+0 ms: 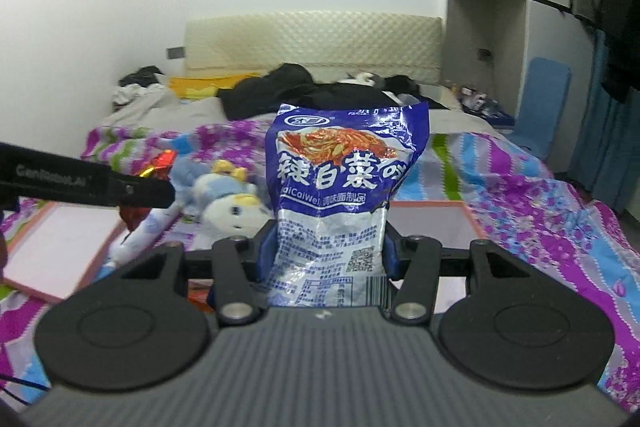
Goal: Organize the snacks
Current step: 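Carry both snacks over the pink shoebox and open both grippers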
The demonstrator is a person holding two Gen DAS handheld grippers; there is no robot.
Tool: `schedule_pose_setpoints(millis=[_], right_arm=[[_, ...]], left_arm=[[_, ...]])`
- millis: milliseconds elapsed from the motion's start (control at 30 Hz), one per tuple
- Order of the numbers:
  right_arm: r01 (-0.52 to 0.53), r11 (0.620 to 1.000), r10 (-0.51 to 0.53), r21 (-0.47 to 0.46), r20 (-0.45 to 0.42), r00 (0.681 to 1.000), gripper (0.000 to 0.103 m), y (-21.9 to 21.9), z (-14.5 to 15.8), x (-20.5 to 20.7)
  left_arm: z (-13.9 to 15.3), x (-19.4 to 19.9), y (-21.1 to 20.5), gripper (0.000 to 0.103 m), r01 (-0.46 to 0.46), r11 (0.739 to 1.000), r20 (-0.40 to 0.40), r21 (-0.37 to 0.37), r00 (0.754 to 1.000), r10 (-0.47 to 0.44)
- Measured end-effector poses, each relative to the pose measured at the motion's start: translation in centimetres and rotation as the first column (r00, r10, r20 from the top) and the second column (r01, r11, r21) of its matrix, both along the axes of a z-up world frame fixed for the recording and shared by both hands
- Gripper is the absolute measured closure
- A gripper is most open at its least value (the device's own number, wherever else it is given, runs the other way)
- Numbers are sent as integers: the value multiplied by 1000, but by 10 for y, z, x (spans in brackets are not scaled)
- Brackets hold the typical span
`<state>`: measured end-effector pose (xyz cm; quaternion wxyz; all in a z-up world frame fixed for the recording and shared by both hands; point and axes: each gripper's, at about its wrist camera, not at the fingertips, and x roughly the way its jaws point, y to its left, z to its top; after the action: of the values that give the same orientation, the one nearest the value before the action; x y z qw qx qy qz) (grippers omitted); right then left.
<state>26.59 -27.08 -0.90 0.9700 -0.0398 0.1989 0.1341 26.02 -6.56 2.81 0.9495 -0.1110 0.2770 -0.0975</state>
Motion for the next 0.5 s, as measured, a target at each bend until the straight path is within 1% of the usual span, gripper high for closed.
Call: schedule_pose_setpoints(millis=[167,267,367,500], right_arm=[[55,999,-54,-1,-63,997,50,-28,-18,34],[83,996,-84,-11,-108,991,50,-43,-36,53],[106,994,-108,-23,-152,983,50,-52,-55,70],[133,991,-131,-6,-222,966,50,-65,-81,93]], left_arm=[[-19,45,-39,64,76,997,-51,10,996,-75],[-34,74,-62,64,118,993,-84,10,990,-117],[-53,100,-82,64,157,988,-122,10,980,-155],[-85,130,-101,64,207,978,-185,19,962,-200]])
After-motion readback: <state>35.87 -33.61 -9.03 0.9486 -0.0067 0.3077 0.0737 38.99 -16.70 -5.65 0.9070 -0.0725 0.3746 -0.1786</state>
